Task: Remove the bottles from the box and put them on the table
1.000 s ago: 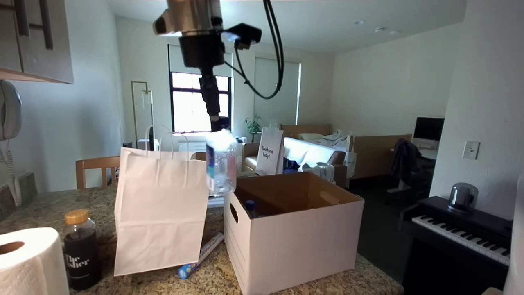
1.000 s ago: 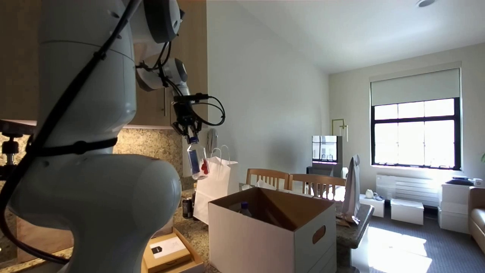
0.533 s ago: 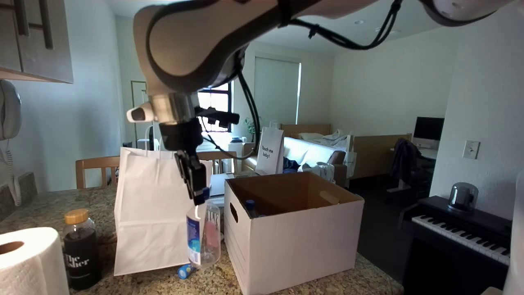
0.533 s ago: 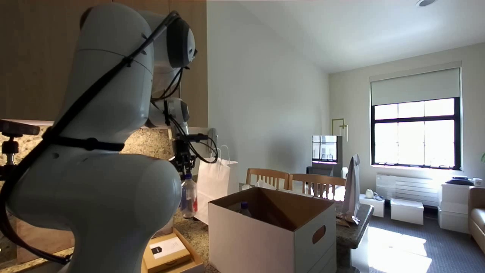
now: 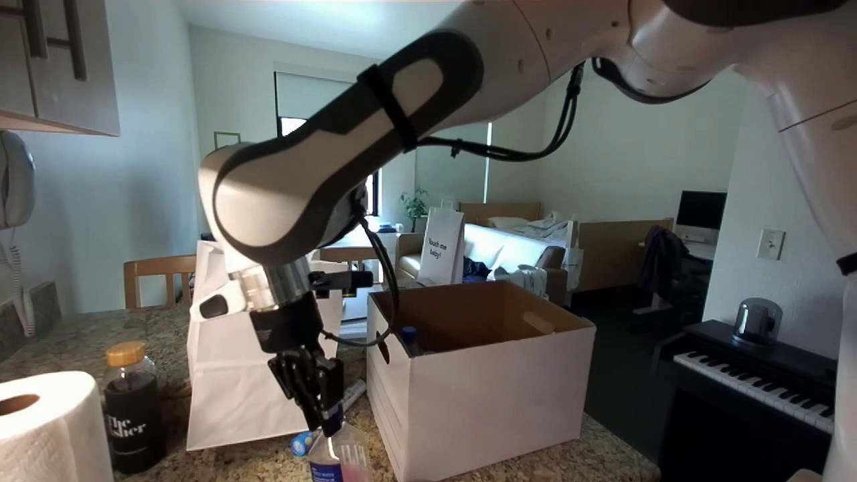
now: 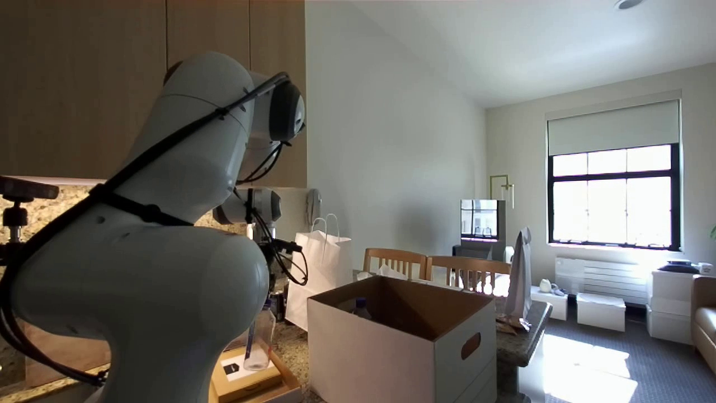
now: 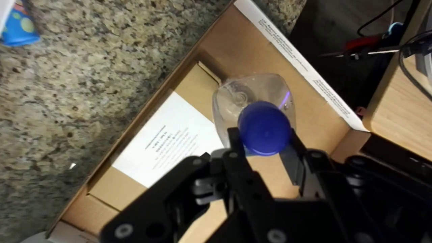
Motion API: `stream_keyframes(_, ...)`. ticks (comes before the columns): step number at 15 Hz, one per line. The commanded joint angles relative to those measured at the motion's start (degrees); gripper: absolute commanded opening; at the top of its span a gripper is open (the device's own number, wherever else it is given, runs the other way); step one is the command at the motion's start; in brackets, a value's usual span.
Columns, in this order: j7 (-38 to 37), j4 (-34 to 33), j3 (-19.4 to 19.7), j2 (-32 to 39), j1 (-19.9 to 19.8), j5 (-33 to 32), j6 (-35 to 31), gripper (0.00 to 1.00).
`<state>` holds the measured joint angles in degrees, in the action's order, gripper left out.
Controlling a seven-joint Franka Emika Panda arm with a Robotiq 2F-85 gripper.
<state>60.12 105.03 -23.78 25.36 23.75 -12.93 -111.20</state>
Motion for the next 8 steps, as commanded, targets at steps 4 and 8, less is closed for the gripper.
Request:
stream_keyframes(4, 3.5, -4.97, -0.01, 6.66, 1.67, -0.79, 4.21, 0.12)
stream_keyframes(8, 2.45, -6.9, 0.05, 7.25, 1.49, -0.09, 2.25, 0.13)
